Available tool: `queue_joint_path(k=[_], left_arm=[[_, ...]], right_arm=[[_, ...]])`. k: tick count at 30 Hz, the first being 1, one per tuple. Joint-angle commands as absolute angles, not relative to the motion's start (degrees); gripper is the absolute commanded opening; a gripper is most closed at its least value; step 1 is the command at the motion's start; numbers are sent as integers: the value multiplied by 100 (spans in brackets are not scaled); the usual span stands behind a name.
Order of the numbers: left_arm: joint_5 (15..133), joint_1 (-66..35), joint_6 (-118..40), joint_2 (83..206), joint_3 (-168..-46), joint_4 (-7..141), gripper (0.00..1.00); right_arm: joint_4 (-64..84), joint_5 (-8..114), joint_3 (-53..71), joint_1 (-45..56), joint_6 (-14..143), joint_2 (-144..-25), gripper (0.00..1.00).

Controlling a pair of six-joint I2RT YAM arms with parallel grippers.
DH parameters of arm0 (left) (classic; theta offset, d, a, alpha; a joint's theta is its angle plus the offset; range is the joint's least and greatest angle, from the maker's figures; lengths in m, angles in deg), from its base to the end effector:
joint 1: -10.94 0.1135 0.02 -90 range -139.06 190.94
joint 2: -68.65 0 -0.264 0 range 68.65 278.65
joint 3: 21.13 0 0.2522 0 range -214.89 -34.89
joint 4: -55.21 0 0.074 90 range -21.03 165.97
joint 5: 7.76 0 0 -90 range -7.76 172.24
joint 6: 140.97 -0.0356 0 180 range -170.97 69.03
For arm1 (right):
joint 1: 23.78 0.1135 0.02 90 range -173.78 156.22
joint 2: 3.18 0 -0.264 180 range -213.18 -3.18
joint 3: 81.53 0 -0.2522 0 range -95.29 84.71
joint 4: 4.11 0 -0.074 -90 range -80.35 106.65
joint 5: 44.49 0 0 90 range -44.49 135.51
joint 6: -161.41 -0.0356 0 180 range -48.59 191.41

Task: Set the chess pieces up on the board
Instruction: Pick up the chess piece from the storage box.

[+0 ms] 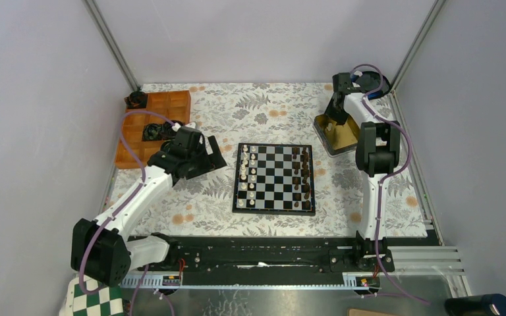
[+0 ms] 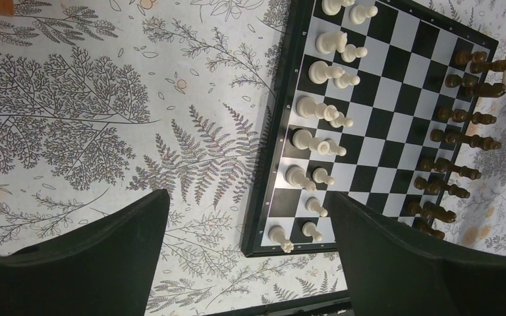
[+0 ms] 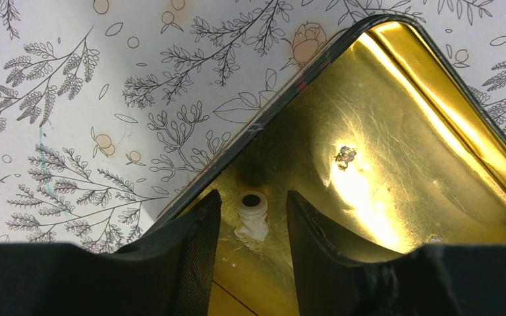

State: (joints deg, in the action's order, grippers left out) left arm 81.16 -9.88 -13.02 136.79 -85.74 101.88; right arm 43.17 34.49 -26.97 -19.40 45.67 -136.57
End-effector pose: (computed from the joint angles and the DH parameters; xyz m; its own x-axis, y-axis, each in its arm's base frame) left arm 0.2274 -0.0872 0.2588 -0.7917 -0.3567 -0.4959 -0.1525 0.9015 -0.4051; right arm 0.5123 0.0324 0.1810 -0.7231 0.3721 -0.5819 0.3861 0.9163 0.1062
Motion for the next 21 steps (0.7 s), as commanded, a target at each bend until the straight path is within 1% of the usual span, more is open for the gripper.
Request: queue_joint_path(k=[1,12,17,21], left_arm=[[8162,-945,-1248,13725,-8490,9851,99],[8123,-945,-1259,13837,-8482,9770,99],[8110,-944,-1265,13852,-8460,9753,99],[8084,-945,-1265,13848,-8446,9744,99]], right_arm=[[4272,3558,-2755,-1934,4626,-13682,47],[4261,3556,-2680,-1932,4660,-13722,43],[4252,3558,-2627,-1937,4674,-13722,35],[4271,3557,-2611,-1939,4679,-13715,31]])
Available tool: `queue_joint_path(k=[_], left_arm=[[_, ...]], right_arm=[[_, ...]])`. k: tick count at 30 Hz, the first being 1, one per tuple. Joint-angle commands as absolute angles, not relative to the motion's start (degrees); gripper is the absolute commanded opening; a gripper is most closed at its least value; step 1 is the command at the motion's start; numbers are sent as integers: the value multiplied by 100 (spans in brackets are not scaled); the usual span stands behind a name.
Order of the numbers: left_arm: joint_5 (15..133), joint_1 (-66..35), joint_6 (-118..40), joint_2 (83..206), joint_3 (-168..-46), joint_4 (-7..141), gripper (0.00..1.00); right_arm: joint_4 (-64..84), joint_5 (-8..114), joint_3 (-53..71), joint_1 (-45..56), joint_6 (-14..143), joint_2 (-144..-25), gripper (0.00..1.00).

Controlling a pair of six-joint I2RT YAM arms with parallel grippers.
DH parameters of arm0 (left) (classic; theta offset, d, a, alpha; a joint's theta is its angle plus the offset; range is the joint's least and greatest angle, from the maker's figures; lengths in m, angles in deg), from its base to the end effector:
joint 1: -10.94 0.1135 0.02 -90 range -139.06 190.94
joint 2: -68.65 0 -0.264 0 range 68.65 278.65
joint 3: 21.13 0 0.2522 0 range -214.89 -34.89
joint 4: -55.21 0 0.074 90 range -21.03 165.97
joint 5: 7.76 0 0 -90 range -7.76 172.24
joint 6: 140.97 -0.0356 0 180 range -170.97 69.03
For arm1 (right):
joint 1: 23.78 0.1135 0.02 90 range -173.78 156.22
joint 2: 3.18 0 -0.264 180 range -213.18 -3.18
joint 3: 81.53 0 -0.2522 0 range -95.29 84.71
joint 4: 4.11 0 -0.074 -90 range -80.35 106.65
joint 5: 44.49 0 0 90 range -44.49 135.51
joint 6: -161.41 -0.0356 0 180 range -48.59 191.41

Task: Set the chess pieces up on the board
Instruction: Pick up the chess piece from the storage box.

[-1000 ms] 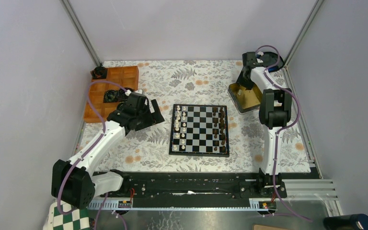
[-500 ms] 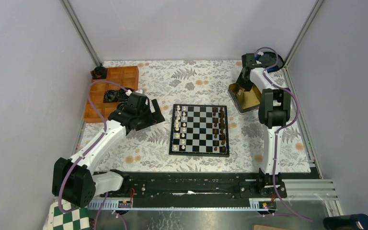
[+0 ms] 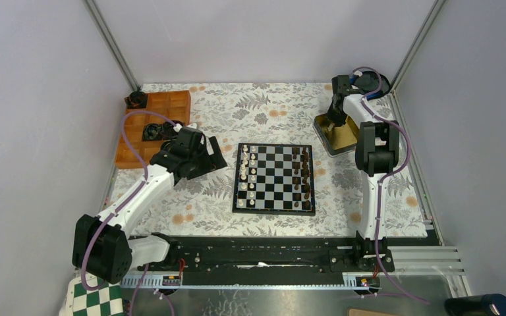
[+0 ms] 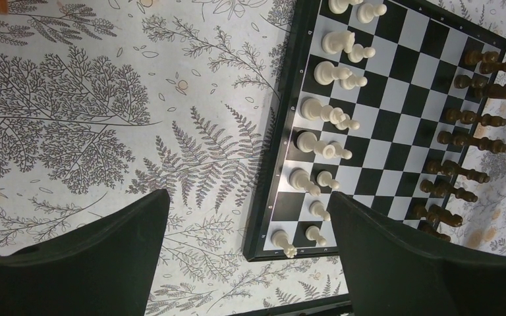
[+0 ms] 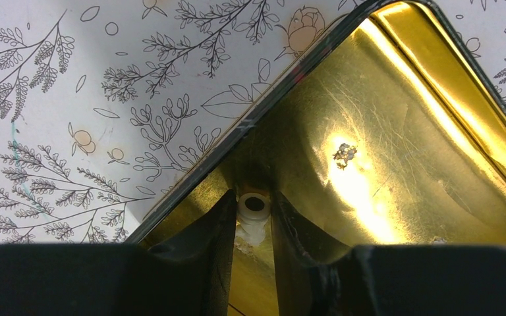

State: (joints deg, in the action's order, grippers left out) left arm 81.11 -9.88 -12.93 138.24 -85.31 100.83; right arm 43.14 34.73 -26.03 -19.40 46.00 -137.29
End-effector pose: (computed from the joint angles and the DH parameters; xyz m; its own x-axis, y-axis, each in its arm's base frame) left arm 0.2315 -0.0888 0.2519 -0.7985 -0.3555 -0.4859 -0.1588 0.9028 -0.3996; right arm 0.5110 0.0325 0.1697 -0.7426 0.3659 -0.5610 0.3826 0.9192 0.0931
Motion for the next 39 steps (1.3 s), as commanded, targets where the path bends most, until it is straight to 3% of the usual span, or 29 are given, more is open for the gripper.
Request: queue_joint_path(k=[1,7,13,30,39], left_arm=[[8082,-945,-1265,13852,-8440,9743,99],[8066,-950,-1273,13821,-8407,9729,99],[8033,-945,-1300,13733,-8411,9764,99],[7469,-954,-1528,13107,-8517,9612,99],[6690,-1087,-1469,12778,-8377,9018,99]], right_arm=[[4277,3552,-2604,-1934,4680,-13715,31],[4247,3533,-2468,-1936,4677,-13627,20],[4213,3488,-2368,-1935,4645,-13381,0],[4165,3320,-1336,-1752,4509,-11428,0],[4248,3800,-647,-905,4092,-10164,0]])
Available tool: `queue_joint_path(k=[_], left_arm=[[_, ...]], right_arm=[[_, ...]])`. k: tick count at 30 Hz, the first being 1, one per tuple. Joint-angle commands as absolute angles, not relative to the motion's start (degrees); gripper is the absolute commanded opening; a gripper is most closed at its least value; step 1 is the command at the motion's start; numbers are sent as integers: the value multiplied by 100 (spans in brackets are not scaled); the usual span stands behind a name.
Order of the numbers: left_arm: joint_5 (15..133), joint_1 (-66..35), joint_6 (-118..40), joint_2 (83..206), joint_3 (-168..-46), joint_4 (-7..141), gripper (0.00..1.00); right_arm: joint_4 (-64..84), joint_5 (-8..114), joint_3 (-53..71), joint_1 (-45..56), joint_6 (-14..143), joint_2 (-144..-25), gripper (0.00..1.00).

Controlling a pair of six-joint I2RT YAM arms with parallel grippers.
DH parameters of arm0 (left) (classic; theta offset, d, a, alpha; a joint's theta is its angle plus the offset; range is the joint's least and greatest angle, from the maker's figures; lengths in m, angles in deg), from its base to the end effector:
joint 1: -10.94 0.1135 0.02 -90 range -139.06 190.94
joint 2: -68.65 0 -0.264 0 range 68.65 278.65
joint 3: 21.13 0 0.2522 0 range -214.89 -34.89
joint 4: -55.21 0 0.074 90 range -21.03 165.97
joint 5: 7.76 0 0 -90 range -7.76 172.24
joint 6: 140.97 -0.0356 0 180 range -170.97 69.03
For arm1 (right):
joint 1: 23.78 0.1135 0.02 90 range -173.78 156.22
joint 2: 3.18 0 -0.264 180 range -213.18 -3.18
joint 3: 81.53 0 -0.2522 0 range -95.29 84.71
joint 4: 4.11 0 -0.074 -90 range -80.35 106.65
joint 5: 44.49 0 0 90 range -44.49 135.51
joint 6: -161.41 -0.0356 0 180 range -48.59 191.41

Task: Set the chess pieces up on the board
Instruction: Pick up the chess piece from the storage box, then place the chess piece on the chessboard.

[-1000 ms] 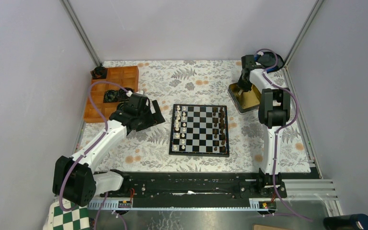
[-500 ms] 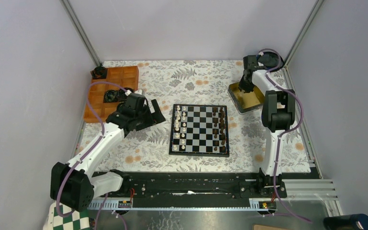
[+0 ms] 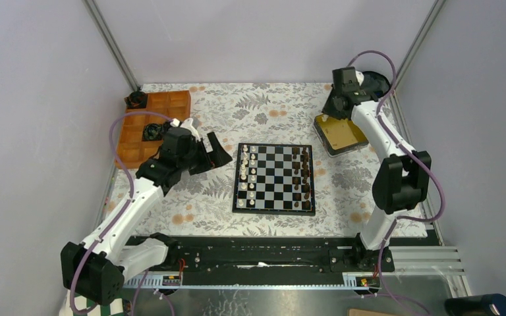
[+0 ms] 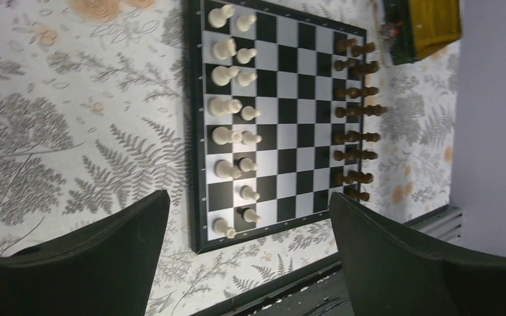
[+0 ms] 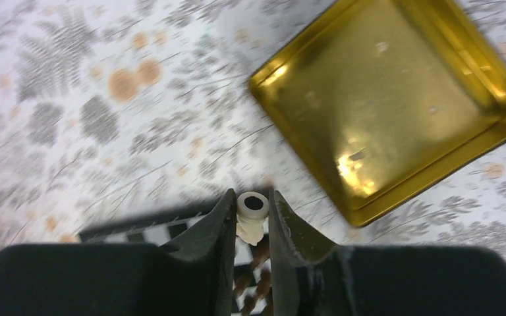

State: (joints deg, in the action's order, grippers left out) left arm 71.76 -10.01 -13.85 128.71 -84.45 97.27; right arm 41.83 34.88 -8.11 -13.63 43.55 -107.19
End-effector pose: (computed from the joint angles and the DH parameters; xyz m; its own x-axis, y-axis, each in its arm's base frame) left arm 0.2078 -0.0865 0.2883 -0.7587 -0.3450 -0.5526 0.0328 0.8270 -0.5612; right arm 0.4097 0.0667 0.3061 -0.6169 0.3562 -0.7019 0.2795 0.9328 0.2277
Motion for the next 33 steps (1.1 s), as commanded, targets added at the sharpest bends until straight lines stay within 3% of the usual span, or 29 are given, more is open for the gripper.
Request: queue_joint_path(k=[1,8,16,24,33], left_arm=[[6651,-1162,-1474,12796,-8388,8925,99],[7025,-2220,-1692,13525,-9158,8708,96],[8475,-3397,-2136,14544,-10188,8942,89],[9437,-3623,-2112,14740,-9915,8186,75],[9849,-3740,-2359,14984,-9901,7417,74]], right_arm=[[4247,3859,-611,-759,4048,-10090,0],[3956,4506,-273,-28,3832,-9827,0],[3435,5067,51,283,3758,-9662,0],[3497,5280,-61,381,3376,-9446,0],[3570,5447,106,536,3088,-9171,0]])
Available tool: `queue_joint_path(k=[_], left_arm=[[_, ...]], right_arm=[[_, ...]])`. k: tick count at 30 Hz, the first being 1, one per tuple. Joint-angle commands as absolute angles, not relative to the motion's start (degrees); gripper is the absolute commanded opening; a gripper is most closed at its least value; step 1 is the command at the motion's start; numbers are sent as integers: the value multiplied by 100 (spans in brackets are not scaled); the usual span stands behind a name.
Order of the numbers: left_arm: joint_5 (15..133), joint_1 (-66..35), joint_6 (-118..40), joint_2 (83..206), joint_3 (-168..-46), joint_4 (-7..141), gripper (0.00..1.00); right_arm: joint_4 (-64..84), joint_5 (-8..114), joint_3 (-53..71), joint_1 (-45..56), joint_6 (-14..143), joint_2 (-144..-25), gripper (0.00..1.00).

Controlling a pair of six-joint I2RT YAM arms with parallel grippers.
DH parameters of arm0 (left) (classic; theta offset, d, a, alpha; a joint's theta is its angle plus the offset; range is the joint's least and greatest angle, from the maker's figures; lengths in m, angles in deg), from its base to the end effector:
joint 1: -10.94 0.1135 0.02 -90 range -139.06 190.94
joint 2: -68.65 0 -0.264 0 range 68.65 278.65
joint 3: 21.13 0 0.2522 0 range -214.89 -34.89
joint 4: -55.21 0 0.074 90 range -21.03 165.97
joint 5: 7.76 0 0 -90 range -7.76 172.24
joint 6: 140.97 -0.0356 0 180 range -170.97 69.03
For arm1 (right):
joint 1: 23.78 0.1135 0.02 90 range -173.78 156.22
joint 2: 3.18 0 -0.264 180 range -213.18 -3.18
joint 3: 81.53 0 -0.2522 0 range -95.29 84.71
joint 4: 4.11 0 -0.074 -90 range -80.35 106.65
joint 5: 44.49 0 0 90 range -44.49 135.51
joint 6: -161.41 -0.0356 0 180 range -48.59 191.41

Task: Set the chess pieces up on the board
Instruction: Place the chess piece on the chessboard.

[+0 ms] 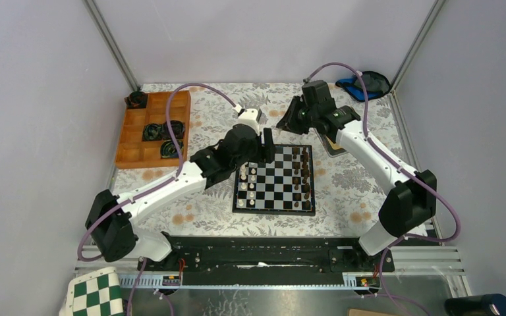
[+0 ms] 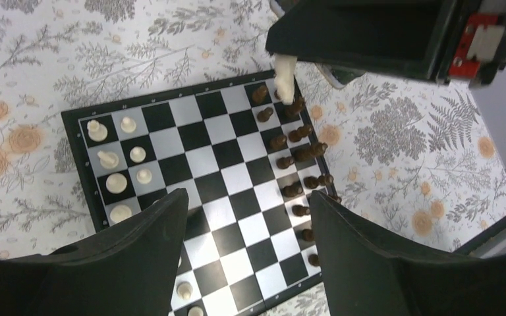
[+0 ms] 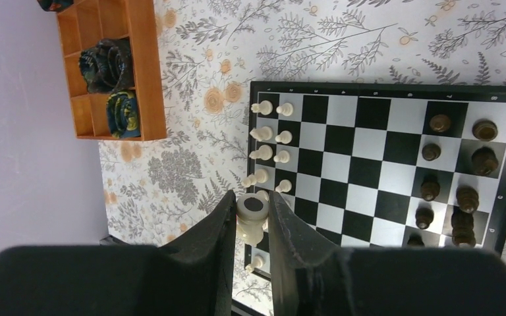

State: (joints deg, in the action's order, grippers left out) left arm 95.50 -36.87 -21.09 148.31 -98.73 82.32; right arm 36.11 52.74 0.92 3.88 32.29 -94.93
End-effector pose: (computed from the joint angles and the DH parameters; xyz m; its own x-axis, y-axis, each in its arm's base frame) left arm 0.2206 -0.2313 0.3112 -0.5761 -0.0865 -0.8128 0.3456 0.8754 -0.3381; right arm 0.3249 0.1753 0.3411 -0.7370 0.3204 -0.5951 -0.1127 0.8099 0.5757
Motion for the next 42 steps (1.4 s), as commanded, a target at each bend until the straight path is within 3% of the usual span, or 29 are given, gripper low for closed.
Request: queue_joint_path(k=[1,10,25,38,42], left_arm=[[9821,-3752,-2378,15053,-9945,7390,74],[9854,-3785,-2470,15183,-9903,7012,71],[10191,-3784,-2487,14854,-9514,6704,43],[10217,-3780,-2529,14795,-9524,6686,40],[10148,-3784,-2531,14841,-9553,6693,33]], right_arm=[[3586,5448,105,551,3077,-9169,0],[3789,5334,-186,898,3039,-9307,0],[3742,5474,-126,985,2778,-9252,0],[3800,5545,-227,1102,2820,-9354,0],[3816,5537,-247,1102,2833,-9361,0]])
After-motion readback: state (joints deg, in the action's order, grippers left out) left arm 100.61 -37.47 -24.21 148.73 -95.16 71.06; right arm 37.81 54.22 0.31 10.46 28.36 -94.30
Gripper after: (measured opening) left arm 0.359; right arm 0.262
